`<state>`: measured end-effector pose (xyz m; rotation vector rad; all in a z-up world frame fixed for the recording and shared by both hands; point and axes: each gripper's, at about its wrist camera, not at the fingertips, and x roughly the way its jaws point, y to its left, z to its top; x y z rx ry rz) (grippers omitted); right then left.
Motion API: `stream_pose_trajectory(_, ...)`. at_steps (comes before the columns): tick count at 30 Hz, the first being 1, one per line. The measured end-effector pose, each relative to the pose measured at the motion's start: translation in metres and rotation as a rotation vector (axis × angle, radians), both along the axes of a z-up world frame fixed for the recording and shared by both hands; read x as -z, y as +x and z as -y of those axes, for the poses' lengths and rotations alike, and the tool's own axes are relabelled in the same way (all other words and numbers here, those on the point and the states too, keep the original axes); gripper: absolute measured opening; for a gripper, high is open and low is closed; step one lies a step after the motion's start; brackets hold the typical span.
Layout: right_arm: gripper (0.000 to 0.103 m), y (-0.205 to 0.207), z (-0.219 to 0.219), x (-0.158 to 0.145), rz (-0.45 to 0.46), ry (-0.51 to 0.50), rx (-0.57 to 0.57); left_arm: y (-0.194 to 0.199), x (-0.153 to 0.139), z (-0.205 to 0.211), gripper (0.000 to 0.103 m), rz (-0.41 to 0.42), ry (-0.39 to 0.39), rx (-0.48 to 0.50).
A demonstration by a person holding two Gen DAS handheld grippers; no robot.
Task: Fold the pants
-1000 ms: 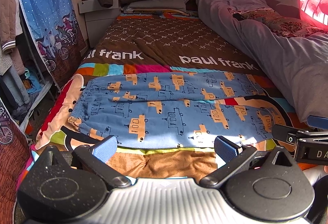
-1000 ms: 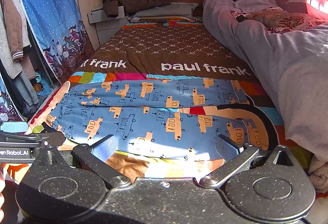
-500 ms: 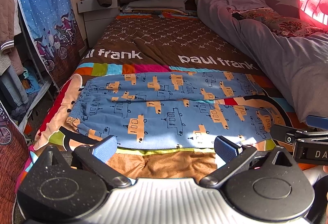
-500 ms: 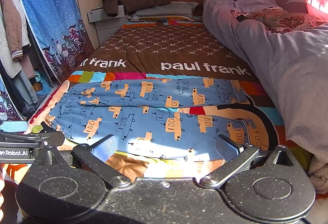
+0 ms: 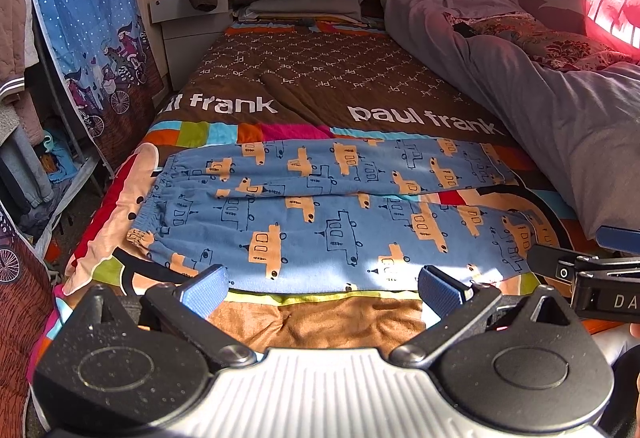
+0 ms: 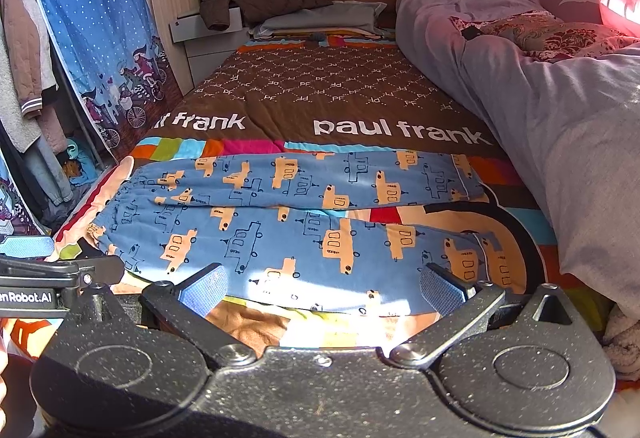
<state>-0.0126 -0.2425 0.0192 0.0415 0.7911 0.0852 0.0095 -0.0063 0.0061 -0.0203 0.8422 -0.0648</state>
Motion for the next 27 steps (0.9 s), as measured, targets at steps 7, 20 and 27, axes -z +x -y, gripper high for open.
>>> stream_pose_trajectory(7, 0.102, 0.003, 0.0, 0.004, -0.008, 0.0, -0.004, 0.008, 0.008, -0.006, 0.103, -0.014, -0.006, 0.0)
stream_pose_trajectory(20, 0.102, 0.056, -0.009, 0.027, -0.043, -0.072, -0.078, 0.05, 0.025, -0.037, 0.103, -0.042, 0.032, 0.007)
stream_pose_trajectory(27, 0.102, 0.126, -0.016, 0.018, 0.06, -0.091, -0.248, 0.125, 0.039, -0.105, 0.103, -0.083, -0.094, 0.068)
